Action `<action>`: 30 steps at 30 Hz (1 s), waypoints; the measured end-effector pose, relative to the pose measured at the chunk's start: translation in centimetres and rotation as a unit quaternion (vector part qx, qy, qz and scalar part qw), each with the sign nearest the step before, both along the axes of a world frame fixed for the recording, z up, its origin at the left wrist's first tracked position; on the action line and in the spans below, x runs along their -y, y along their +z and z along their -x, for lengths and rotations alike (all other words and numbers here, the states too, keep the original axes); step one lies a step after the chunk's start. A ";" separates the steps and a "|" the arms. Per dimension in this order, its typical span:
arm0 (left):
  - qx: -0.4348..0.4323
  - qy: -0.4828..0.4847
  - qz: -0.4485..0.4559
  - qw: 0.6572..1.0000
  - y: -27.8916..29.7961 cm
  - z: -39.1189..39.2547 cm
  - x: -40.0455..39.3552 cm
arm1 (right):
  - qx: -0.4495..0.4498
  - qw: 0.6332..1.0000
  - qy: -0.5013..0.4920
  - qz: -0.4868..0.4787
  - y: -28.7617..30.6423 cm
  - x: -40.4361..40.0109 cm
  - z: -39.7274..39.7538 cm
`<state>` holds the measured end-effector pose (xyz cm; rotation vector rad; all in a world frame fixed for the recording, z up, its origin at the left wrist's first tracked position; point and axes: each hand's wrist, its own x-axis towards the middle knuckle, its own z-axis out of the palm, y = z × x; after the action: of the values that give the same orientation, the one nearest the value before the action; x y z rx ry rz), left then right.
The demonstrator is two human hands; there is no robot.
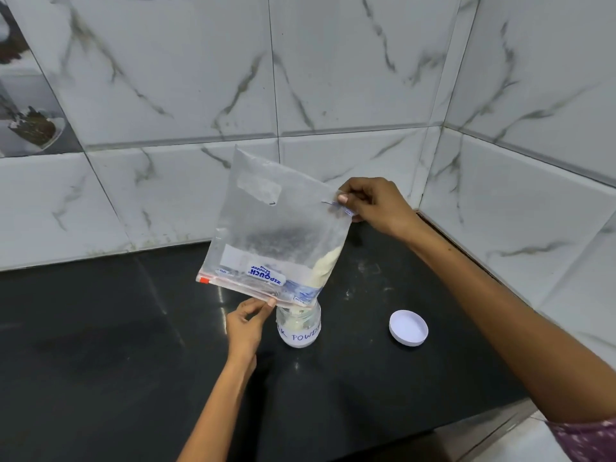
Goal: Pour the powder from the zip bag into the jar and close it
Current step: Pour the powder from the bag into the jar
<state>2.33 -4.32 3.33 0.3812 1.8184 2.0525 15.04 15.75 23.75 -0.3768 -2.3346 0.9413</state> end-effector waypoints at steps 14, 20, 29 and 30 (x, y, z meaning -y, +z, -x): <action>-0.010 0.014 -0.015 1.000 -0.1 -0.5 -0.1 | -0.037 0.999 -0.034 -0.022 0.0 0.2 0.7; -0.016 0.021 -0.026 0.999 -0.3 -0.8 -0.2 | -0.022 0.999 -0.005 -0.033 0.2 0.5 0.8; -0.010 0.034 -0.039 0.999 -0.6 -0.7 -0.1 | 0.036 0.990 0.043 0.126 0.5 -0.9 -0.5; -0.010 0.034 -0.042 0.998 -0.6 -0.7 -0.1 | 0.030 0.990 0.028 0.137 0.4 -1.0 -0.7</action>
<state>3.04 -4.27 2.69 0.3679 1.7839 2.1836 15.72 16.72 24.12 -0.4571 -2.2833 1.2997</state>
